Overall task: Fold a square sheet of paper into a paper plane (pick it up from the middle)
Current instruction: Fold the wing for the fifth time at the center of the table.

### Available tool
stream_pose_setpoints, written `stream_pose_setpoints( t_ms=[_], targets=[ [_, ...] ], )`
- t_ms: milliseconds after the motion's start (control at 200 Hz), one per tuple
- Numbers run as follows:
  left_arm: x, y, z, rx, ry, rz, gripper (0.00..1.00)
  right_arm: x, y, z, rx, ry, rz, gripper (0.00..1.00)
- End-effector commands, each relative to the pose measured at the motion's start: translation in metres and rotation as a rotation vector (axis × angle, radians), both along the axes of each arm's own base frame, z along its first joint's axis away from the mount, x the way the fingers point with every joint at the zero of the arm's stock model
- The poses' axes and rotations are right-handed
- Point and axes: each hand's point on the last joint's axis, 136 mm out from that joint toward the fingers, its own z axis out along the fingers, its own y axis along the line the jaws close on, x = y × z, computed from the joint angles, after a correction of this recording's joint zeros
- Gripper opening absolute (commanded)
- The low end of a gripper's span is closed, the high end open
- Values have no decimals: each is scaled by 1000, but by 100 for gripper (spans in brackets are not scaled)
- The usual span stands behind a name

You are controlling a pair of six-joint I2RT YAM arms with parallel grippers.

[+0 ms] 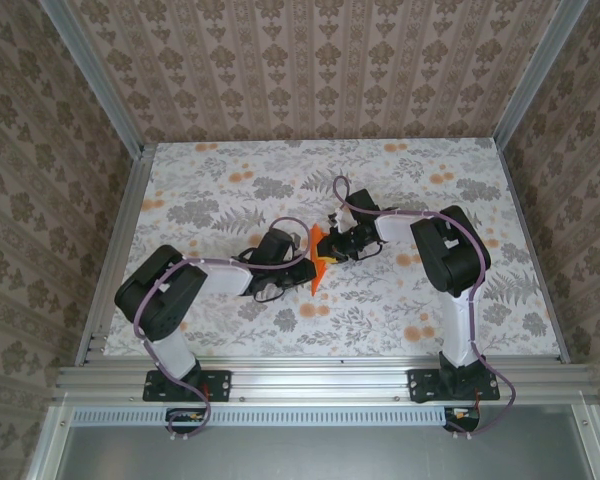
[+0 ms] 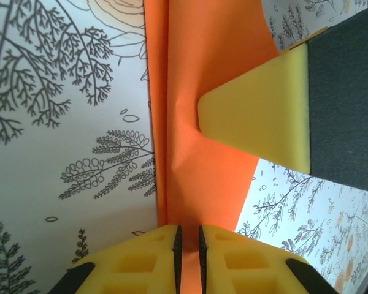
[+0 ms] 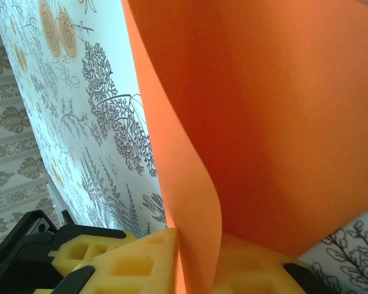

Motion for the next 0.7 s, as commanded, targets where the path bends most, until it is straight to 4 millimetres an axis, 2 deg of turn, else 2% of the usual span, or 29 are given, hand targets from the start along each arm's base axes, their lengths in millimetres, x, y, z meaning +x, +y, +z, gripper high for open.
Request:
stream_pose_setpoints(
  t_ms=[0,425,610,690],
  targets=[
    [0,-6,-3,14,4,-24,16,-25,-37,-65,-226,140,-45,18],
    [-6,0,-14,162,35,-23,12,-25,-41,-67,-252,135,-43,18],
    [-5,7,-9,231,13,-13,12,-25,-42,-67,-260,129,-42,18],
    [-3,4,2,208,-9,-13,13,-24,-42,-67,-264,128,-41,18]
  ],
)
